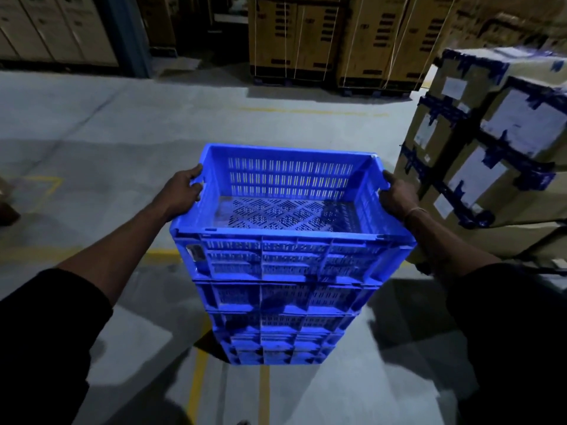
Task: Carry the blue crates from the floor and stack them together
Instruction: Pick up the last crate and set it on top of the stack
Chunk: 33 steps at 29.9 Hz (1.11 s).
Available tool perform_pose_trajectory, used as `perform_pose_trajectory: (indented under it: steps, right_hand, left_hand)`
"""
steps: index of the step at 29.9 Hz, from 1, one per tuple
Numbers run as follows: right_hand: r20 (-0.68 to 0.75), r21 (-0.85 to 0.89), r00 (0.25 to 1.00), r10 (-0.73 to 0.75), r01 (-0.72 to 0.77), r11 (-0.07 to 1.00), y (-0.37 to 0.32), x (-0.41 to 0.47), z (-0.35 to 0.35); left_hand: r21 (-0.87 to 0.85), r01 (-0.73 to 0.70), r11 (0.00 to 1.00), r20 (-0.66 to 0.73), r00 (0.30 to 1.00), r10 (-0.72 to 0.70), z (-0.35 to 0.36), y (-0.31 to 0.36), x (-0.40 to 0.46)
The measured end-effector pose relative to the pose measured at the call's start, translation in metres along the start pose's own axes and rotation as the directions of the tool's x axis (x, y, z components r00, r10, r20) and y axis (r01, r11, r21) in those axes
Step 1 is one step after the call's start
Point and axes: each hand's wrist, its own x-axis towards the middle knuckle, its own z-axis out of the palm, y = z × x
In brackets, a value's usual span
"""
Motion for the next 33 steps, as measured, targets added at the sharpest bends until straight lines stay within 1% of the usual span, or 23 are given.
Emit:
perform_pose_trajectory:
  steps: [2,4,6,7,9,10,11,13,15,16,18,20,22,24,26,28,30,31,33]
  right_hand:
    - [0.009,0.002,0.999,-0.032,0.032,0.999,0.004,-0.002,-0.002]
    - [0.049,-0.027,0.997,-0.060,0.061,0.998,0.008,-0.005,-0.007]
    - [0.098,-0.043,0.991,-0.089,0.094,0.995,0.011,-0.009,-0.012]
    - [0.123,-0.053,0.988,-0.097,0.105,0.993,0.013,-0.012,-0.013]
    - [0.162,-0.097,0.981,-0.102,0.119,0.988,0.016,-0.020,-0.011]
    - [0.169,-0.117,0.981,-0.098,0.119,0.986,0.018,-0.024,-0.009]
    - [0.164,-0.125,0.982,-0.093,0.115,0.985,0.017,-0.025,-0.006]
    - [0.152,-0.122,0.984,-0.089,0.108,0.987,0.014,-0.022,-0.006]
    - [0.196,-0.143,0.978,-0.076,0.105,0.984,0.014,-0.015,-0.006]
    - [0.229,-0.165,0.972,-0.051,0.090,0.982,0.014,-0.012,-0.006]
    - [0.258,-0.219,0.966,-0.006,0.064,0.974,0.013,-0.009,-0.010]
    - [0.204,-0.225,0.977,-0.058,0.104,0.969,0.002,-0.012,-0.024]
    - [0.114,-0.196,0.982,-0.148,0.169,0.966,-0.007,-0.021,-0.034]
    - [0.083,-0.200,0.976,-0.200,0.213,0.956,-0.002,-0.033,-0.028]
    - [0.138,-0.235,0.967,-0.216,0.244,0.941,0.013,-0.044,-0.008]
    - [0.196,-0.270,0.966,-0.166,0.216,0.938,0.024,-0.043,0.001]
    - [0.223,-0.252,0.961,-0.162,0.218,0.943,0.021,-0.040,0.000]
    - [0.216,-0.239,0.962,-0.170,0.221,0.946,0.020,-0.038,-0.001]
    - [0.148,-0.218,0.973,-0.178,0.208,0.954,0.020,-0.040,-0.002]
  left_hand:
    - [0.033,-0.027,0.999,0.014,1.000,0.026,0.000,0.001,-0.003]
    - [0.063,-0.030,0.998,0.023,0.999,0.029,-0.002,-0.001,-0.006]
    - [0.120,-0.043,0.992,0.075,0.997,0.034,-0.004,-0.003,-0.007]
    - [0.190,-0.057,0.980,0.113,0.993,0.036,-0.002,-0.005,-0.007]
    - [0.375,-0.087,0.923,0.162,0.986,0.027,0.003,-0.007,-0.007]
    - [0.442,-0.099,0.892,0.161,0.987,0.029,0.007,-0.008,-0.007]
    - [0.468,-0.097,0.878,0.150,0.988,0.029,0.007,-0.008,-0.005]
    - [0.468,-0.091,0.879,0.116,0.992,0.041,0.007,-0.009,-0.003]
    - [0.480,-0.134,0.867,0.098,0.990,0.099,0.006,-0.013,-0.001]
    - [0.507,-0.175,0.844,0.116,0.984,0.134,0.004,-0.016,0.001]
    - [0.547,-0.225,0.806,0.182,0.972,0.148,0.000,-0.015,0.005]
    - [0.562,-0.226,0.796,0.188,0.972,0.143,-0.008,-0.009,0.011]
    - [0.560,-0.196,0.805,0.119,0.980,0.157,-0.012,-0.002,0.008]
    - [0.531,-0.177,0.829,0.102,0.984,0.145,-0.004,-0.004,-0.009]
    - [0.467,-0.130,0.875,0.125,0.989,0.080,0.008,-0.013,-0.023]
    - [0.402,-0.088,0.912,0.167,0.986,0.022,0.010,-0.013,-0.023]
    - [0.429,-0.099,0.898,0.174,0.984,0.025,0.009,-0.010,-0.020]
    - [0.466,-0.124,0.876,0.159,0.986,0.055,0.008,-0.008,-0.017]
    - [0.598,-0.189,0.779,0.100,0.982,0.161,0.009,0.002,-0.021]
